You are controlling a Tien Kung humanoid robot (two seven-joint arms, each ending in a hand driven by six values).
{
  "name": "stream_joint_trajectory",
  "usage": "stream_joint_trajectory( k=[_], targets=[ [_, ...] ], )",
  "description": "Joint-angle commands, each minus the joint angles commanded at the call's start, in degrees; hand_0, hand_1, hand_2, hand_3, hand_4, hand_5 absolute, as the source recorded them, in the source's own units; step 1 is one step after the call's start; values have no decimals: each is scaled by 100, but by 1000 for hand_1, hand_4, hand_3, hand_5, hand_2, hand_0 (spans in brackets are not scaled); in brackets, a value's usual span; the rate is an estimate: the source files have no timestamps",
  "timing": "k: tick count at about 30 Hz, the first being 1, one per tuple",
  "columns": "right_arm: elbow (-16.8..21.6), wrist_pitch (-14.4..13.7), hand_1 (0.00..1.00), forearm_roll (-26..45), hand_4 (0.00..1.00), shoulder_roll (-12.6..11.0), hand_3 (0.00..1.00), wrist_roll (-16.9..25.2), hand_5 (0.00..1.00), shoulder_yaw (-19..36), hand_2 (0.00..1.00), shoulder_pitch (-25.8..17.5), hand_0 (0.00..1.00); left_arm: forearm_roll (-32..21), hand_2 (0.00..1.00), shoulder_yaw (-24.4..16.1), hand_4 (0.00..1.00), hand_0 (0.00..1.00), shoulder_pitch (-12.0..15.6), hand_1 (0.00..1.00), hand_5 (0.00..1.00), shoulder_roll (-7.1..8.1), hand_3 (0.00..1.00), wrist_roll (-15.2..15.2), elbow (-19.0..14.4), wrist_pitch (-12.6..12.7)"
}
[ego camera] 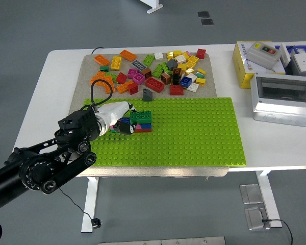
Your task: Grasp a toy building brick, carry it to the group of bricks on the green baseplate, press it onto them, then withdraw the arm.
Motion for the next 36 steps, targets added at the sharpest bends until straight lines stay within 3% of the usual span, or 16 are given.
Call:
stream_joint_trajectory(
  k=[32, 33, 36],
  targets=[
    [0, 5, 637, -46, 356, 8, 669, -15, 797, 17, 633, -4, 683, -20, 994, -26, 558, 998, -1, 977, 269, 9, 830, -61, -1, -94],
    [0, 4, 637, -46, 356, 8, 669, -15, 797, 21, 633, -3, 682, -18, 997, -35, 612, 998, -2, 978, 293, 9, 840, -63, -4, -106],
    [0, 4, 637, -48, 356, 6, 669, -16, 797, 29, 633, -1, 682, -6, 997, -52, 612, 998, -4, 978, 293, 11, 840, -59, -13, -113]
  ],
)
